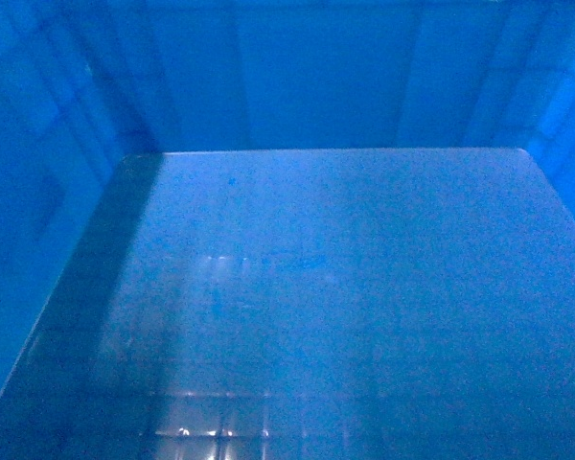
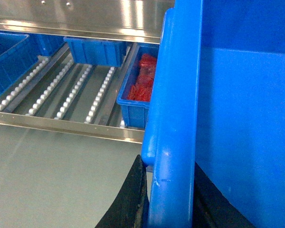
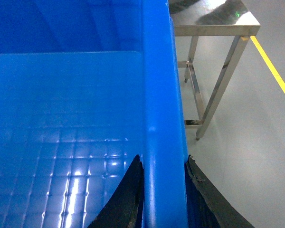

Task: Place box next to blue box on left shelf

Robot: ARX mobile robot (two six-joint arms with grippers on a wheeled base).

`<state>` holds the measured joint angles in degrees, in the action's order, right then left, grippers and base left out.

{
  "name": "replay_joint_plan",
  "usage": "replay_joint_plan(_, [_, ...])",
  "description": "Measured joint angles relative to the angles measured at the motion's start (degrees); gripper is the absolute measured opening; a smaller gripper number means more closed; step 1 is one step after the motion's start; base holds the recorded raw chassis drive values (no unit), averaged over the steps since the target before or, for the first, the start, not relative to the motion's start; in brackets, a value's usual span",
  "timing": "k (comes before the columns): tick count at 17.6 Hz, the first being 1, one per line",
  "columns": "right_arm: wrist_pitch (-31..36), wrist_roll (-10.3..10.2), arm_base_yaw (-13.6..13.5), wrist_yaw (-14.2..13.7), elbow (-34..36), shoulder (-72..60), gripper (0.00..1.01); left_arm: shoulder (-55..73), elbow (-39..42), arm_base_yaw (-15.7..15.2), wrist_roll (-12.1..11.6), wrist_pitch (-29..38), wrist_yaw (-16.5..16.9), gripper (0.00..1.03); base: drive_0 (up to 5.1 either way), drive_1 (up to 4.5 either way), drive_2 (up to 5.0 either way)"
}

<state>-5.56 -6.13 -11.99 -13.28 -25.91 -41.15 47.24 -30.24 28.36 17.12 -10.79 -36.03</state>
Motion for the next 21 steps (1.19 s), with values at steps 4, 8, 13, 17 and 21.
replay_joint_plan(4, [0.02, 0.0, 0.0, 0.0, 0.0, 0.02, 0.17, 0.0, 0.0, 0.0, 0.02, -0.02, 0.0, 0.14, -4.9, 2.38, 2.4])
replay_joint_plan(8, [0.0, 0.0, 0.0, 0.02, 0.0, 0.0, 0.17, 0.0, 0.0, 0.0, 0.0, 0.04, 0.02, 0.14, -4.9, 2.38, 2.4])
replay_joint_plan(13, [0.02, 0.0, 0.0, 0.02, 0.0, 0.02, 0.17, 0.0, 0.0, 0.0, 0.02, 0.0, 0.02, 0.14, -4.9, 2.38, 2.4])
replay_joint_plan(17, [0.04, 0.0, 0.0, 0.0, 0.0, 0.02, 0.17, 0.0, 0.0, 0.0, 0.02, 0.11, 0.0, 0.14, -4.9, 2.38, 2.4])
replay_joint_plan(21, [-0.02, 0.0, 0.0, 0.02, 0.0, 0.0, 0.17, 0.0, 0.0, 0.0, 0.02, -0.02, 0.02, 0.14, -4.9, 2.38, 2.4])
